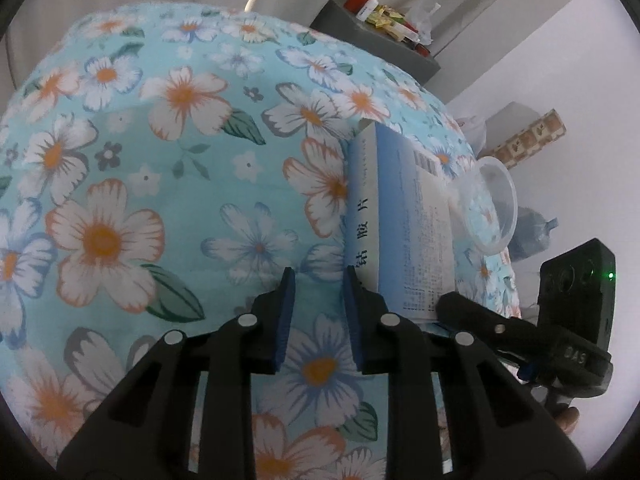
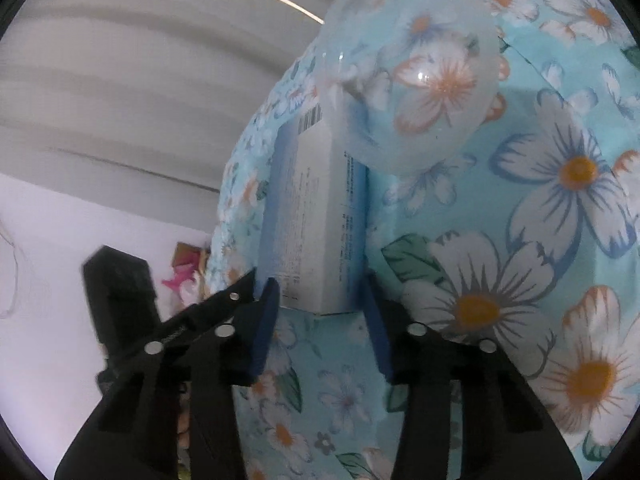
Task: Collect trash
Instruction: 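Grasp the white medicine box with the right gripper, then lift the white box with the right gripper while the left reaches for the clear cup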
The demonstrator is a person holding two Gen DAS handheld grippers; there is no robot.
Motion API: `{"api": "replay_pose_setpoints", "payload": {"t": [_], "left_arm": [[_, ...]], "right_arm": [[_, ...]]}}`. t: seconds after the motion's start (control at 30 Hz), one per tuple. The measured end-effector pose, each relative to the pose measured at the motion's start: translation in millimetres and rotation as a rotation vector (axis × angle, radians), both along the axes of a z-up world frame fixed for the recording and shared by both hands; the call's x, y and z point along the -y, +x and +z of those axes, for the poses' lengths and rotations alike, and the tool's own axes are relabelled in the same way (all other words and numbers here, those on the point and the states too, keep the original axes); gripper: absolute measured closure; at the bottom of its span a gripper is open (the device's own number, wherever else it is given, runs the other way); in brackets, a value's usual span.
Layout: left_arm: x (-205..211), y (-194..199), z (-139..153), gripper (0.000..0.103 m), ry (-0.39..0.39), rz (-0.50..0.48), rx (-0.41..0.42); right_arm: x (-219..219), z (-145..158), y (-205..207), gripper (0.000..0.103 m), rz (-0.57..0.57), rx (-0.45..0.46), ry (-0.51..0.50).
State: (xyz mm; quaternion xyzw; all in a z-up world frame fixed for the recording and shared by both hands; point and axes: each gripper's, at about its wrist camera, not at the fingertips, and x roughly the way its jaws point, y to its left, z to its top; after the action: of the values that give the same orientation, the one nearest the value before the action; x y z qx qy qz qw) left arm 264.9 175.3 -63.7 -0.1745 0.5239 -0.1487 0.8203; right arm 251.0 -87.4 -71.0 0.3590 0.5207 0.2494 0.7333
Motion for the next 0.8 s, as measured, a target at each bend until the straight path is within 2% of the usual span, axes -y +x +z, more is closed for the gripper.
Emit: {"api": "replay_pose_setpoints", "payload": {"t": [0.03,0.2,0.33,0.43,0.57,0.8], "left_arm": [[0,-6,3,0.089,0.001,-0.004,0.002],[8,-44,11,0.094,0.045,-0.045,0.005],[20,-87,11,0.094,0.053,-0.083,-0.020],[44,-120,9,0.094,0.081,-0.155,-0.035],[80,-150,7,0.094,0.054,-0.253,-0.055],[145,-158,3,0.094,0.030,-0.407,-0.031]], "right_arm": [[0,1,-2,0.064,0.010,-0.002,0.001],[2,8,-21,0.064,0.130,-0.015,-0.022],[8,11,-53,0.064,0.242,-0.033,-0.045],[25,10,-84,0.064,0.263,-0.042,-0.061],[70,9,-123,0.064,0.181,-0.058,-0.052],[138,10,-175,0.064,-0.013,-0.055,-0.075]]}}
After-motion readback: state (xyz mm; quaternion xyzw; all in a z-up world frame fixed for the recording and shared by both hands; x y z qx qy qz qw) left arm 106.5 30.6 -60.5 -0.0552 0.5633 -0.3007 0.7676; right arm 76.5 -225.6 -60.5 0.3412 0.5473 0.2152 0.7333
